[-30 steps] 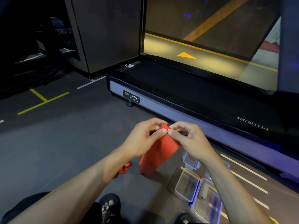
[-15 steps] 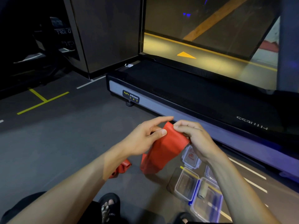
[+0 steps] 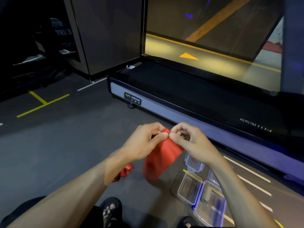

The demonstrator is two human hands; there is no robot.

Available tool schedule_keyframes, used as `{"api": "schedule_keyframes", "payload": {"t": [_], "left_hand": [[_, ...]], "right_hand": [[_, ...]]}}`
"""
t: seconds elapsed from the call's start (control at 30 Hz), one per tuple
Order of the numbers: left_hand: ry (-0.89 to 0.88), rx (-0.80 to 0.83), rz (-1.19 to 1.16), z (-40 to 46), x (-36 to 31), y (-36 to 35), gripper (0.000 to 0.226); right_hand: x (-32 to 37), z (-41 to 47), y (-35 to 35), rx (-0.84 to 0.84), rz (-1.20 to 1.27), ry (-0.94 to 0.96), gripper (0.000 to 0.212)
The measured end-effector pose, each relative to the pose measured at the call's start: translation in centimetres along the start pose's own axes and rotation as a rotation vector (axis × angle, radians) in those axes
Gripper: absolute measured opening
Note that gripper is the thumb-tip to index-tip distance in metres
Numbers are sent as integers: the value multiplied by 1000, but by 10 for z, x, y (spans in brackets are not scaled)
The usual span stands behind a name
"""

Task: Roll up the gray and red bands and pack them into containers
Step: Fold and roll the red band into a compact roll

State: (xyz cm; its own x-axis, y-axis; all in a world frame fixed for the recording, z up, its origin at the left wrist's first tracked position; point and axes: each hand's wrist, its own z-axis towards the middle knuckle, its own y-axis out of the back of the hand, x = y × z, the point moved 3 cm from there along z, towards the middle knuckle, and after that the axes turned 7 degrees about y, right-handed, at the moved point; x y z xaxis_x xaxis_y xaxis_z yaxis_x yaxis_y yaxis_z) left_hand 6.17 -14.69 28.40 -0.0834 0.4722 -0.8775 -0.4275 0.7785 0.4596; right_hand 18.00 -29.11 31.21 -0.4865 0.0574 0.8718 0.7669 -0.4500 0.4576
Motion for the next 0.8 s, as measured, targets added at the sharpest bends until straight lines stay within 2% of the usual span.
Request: {"api": "schedule_keyframes", "payload": {"t": [0.1, 0.27, 0.4, 0.57, 0.7, 0.8], "left_hand": [[27, -47, -26, 1, 1, 0, 22], [52, -28, -150, 2, 0, -3, 27], [9, 24, -146, -1, 1, -7, 21], [-25, -4, -106, 2, 0, -4, 27], [-25, -29, -112, 1, 2, -4, 16], [-46, -56, -76, 0, 0, -3, 34]], "right_hand": [[3, 0, -2, -16, -65, 85, 5], [3, 3, 0, -85, -31, 83, 11], [2, 4, 1, -119, 31, 47, 16], [1, 4, 1, -126, 148, -19, 20], [2, 6, -1, -101, 152, -32, 23], [3, 6, -3, -71, 166, -37, 27]]}}
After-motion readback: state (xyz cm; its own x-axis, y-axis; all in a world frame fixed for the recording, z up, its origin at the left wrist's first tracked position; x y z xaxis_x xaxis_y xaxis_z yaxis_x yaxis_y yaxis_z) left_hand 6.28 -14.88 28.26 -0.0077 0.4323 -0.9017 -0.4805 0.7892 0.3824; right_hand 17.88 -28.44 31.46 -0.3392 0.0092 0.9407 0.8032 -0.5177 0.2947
